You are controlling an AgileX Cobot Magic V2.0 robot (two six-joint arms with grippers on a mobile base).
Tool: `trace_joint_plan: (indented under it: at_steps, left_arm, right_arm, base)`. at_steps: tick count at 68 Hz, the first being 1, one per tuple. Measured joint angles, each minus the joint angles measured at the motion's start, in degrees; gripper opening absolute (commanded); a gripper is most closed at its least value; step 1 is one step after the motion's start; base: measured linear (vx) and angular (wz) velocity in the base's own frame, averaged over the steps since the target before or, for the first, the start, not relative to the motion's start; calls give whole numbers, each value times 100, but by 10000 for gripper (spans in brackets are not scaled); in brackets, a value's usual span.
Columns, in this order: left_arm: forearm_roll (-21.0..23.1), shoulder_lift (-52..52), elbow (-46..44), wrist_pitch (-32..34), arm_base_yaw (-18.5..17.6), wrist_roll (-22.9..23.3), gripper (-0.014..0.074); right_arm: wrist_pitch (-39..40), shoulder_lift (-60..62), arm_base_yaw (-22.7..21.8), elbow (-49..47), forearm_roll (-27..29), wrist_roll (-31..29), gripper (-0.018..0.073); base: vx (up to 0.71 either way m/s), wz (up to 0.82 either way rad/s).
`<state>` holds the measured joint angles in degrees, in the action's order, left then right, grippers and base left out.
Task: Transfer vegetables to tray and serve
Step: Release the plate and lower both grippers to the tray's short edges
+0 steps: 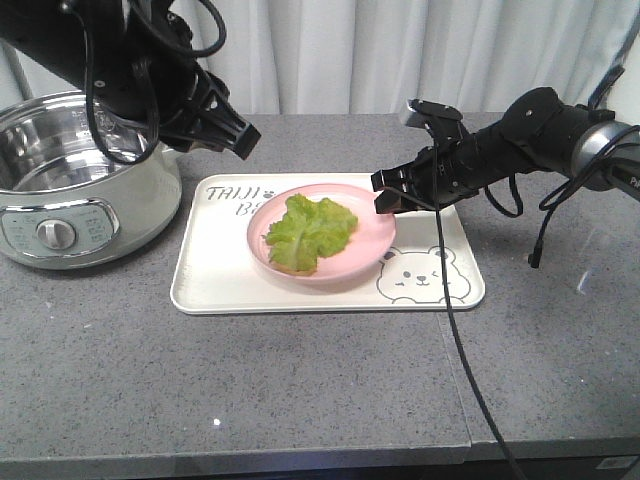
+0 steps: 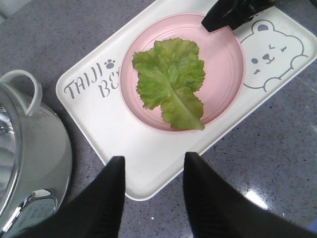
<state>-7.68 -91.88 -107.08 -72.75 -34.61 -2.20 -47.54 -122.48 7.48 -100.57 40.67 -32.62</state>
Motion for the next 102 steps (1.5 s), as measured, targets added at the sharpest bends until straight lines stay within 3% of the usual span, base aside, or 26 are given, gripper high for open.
trace_joint_plan:
  at_steps: [8,17,31,42,53,70,102]
  left_arm:
    - [-153,0,355,26,0,0,265]
    - [-628,0,1079,39,0,258,265]
    - [-1467,-7,1988,310,6,1598,265]
    - [-1550,-7,2221,871,264,2527,265]
    - [-1350,-72,2227,1065,627,2696,265]
    - [-844,-423,2227,1137,1050,2584,265]
    - [-725,-1110,2227,1333,1092,2540,265]
  right_arm:
    - [-40,-5,0,-178,-509,230,437]
    - [-392,70,0,-541,-1307,855,444]
    - [-1379,396,0,-1172,-2679,1980,426]
    - [-2214,458,0,-1275,-3335,2485,423]
    - [-2360,434,0,-1275,-3403,2524,423]
    - [-2371,390,-19,-1270,-3367,2670,423]
    - [-2366,308,-146,-436,-3172,2726,423]
  base:
    - [0,0]
    - [0,0]
    - [0,0]
    - [0,0]
    - [0,0]
    - [0,0]
    - [0,0]
